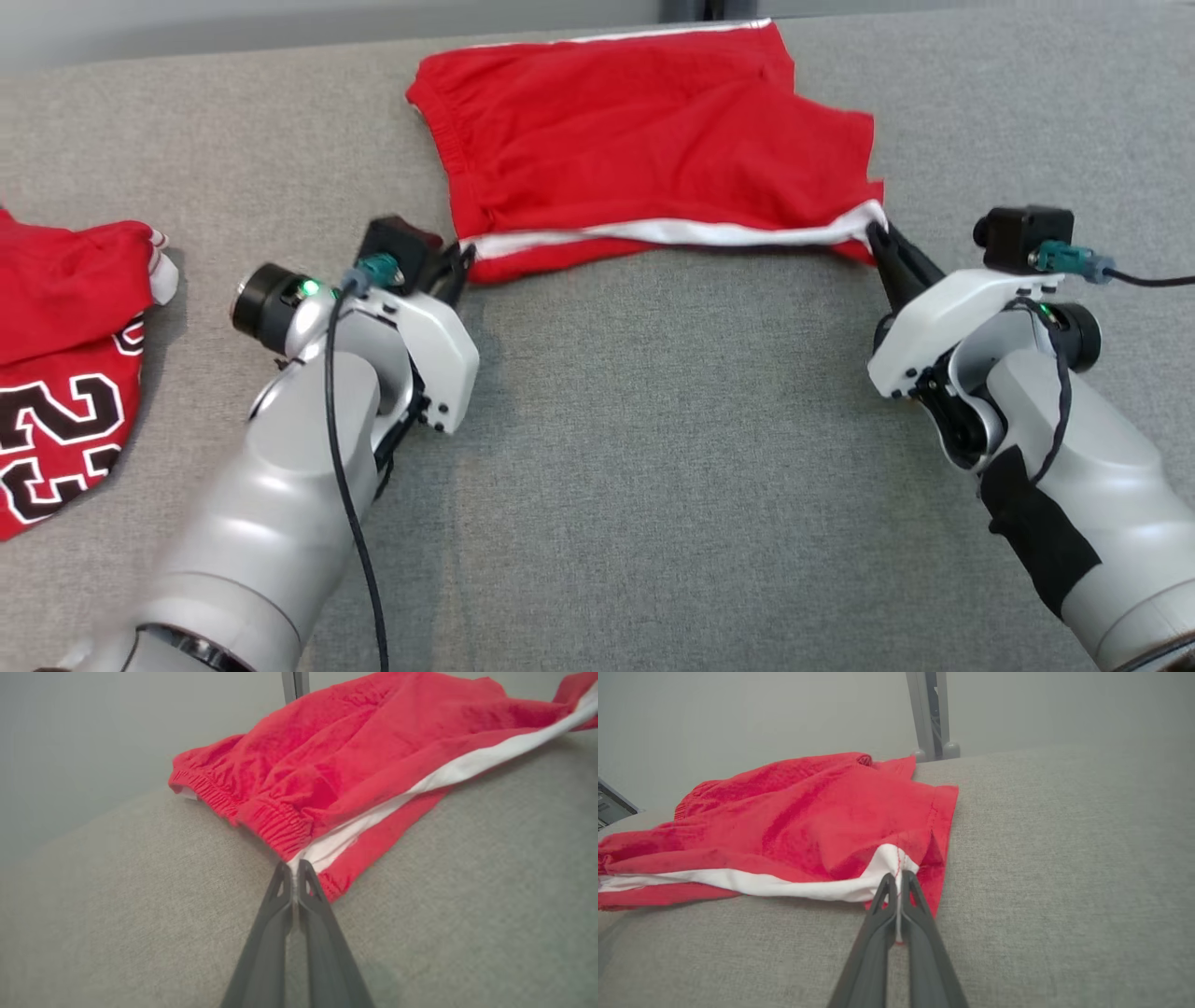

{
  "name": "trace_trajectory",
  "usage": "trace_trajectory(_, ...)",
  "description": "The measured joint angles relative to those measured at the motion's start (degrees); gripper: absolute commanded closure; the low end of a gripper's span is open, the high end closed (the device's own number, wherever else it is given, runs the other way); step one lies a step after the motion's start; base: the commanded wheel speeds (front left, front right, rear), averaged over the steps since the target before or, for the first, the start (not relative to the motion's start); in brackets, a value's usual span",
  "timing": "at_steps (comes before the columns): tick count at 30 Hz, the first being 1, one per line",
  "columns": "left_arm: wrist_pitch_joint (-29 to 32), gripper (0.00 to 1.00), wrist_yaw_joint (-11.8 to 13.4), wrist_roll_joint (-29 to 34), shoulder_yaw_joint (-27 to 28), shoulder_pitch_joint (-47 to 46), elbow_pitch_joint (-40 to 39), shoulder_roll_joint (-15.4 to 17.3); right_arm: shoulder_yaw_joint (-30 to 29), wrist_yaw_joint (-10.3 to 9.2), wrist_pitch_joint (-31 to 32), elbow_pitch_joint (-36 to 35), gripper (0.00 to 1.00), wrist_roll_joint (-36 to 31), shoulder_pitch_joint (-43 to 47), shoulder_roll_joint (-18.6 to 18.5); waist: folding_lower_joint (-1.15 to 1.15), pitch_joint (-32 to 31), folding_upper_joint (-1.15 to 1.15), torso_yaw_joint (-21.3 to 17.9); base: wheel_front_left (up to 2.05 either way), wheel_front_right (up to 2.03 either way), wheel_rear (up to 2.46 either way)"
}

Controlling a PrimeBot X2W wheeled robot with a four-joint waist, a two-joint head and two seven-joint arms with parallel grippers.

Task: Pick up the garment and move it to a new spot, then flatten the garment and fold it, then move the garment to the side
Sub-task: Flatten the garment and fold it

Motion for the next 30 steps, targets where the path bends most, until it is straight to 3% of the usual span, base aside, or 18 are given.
trace_trajectory(14, 2.69, 1.00, -0.01, 0.55, -11.74, 5.61, 0.09, -0.09, 10.99, 0.00, 4.69, 0.38, 1.00, 6.34, 4.52, -4.75, 0.00, -6.23, 0.00, 1.28, 0.00, 0.00, 0.00)
trace_trajectory(30, 4.21, 1.00, -0.08, -1.25, -17.77, 11.73, 0.79, -0.14, 23.68, 0.01, 12.39, -5.56, 1.00, 14.83, 9.87, -12.05, 0.00, -14.92, 0.00, 2.99, 0.00, 0.00, 0.00)
